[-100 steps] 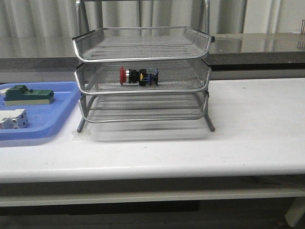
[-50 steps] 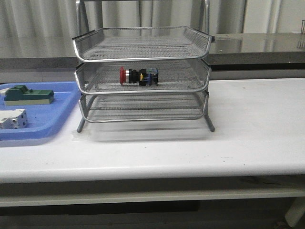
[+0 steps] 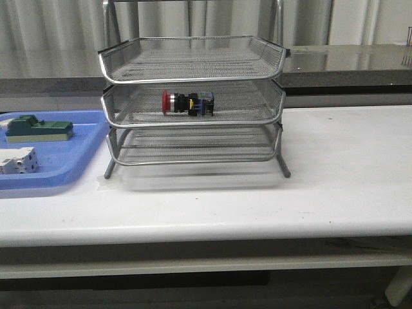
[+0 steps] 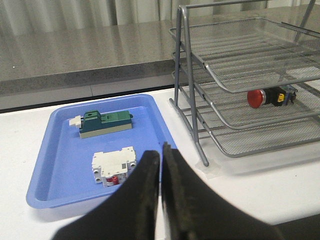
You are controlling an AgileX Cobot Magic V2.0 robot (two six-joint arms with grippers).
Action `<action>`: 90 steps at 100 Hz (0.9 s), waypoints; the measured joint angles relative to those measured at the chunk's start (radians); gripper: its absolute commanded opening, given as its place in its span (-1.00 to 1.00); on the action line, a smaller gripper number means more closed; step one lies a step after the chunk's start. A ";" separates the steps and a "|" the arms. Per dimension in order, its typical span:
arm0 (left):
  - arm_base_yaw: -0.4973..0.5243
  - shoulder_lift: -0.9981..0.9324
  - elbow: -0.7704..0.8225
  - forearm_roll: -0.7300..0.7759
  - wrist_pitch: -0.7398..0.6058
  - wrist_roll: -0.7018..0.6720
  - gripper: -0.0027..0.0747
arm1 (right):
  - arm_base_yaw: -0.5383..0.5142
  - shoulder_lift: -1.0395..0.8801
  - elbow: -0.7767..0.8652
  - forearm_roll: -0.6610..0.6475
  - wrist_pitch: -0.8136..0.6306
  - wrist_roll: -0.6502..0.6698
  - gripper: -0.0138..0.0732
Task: Place button on rack with both arms
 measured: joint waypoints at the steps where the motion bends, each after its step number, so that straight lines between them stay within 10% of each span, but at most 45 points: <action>1: 0.000 0.000 0.000 0.000 0.000 0.000 -0.92 | 0.000 0.000 0.000 0.000 0.000 0.000 -0.84; 90: 0.016 -0.278 0.271 0.473 -0.178 -0.512 -0.92 | 0.000 0.000 0.000 0.000 0.000 0.000 -0.84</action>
